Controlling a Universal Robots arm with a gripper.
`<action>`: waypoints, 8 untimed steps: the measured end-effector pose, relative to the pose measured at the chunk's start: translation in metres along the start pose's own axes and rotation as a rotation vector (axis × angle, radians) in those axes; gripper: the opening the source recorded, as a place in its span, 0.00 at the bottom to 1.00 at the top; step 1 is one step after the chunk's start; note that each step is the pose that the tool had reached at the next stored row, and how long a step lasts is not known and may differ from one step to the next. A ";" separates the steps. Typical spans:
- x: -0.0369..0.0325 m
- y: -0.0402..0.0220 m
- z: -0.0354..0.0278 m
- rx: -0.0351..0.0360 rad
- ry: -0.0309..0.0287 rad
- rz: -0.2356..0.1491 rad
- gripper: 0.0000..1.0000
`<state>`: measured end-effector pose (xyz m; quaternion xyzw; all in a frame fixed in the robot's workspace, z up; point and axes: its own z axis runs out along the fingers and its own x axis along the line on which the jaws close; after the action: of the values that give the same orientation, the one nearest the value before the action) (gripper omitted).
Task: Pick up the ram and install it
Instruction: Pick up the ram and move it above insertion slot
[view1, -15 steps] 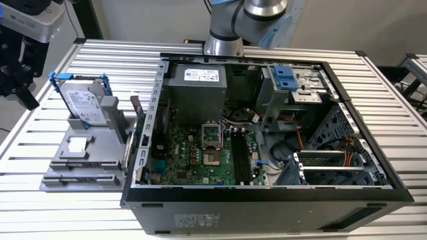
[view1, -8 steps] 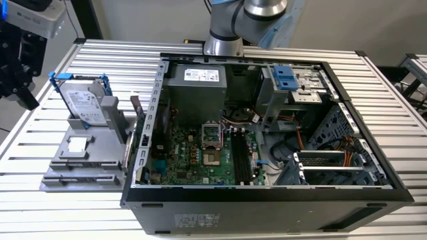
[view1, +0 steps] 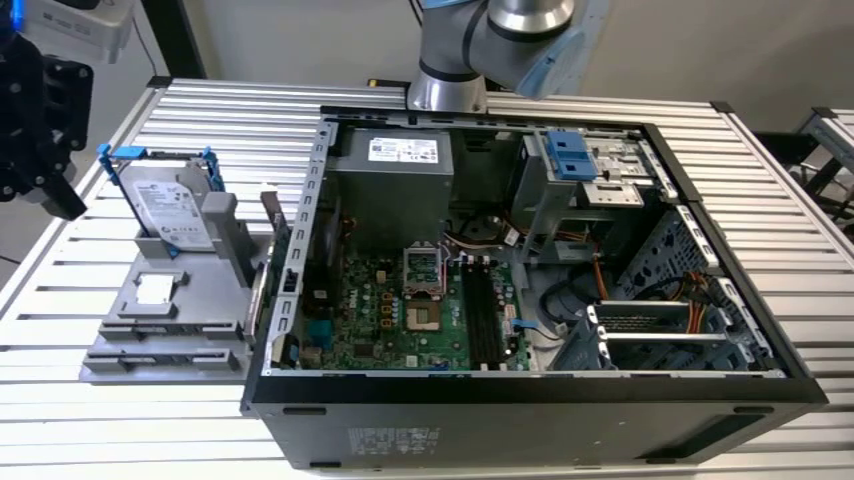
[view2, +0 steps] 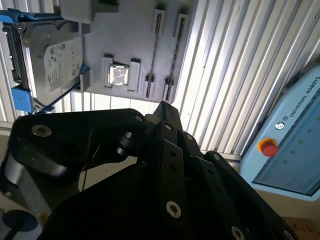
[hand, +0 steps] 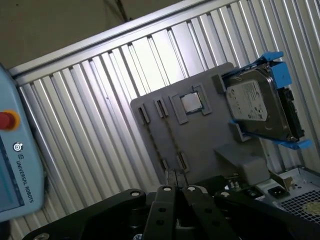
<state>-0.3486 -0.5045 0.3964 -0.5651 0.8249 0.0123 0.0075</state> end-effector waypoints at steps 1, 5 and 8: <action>-0.0001 0.0000 0.0001 0.0011 -0.0006 -0.013 0.00; -0.0002 0.0002 0.0001 -0.0004 0.0000 -0.080 0.00; -0.0002 0.0002 0.0001 -0.0013 0.0005 -0.134 0.00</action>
<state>-0.3487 -0.5042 0.3962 -0.6192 0.7851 0.0121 0.0077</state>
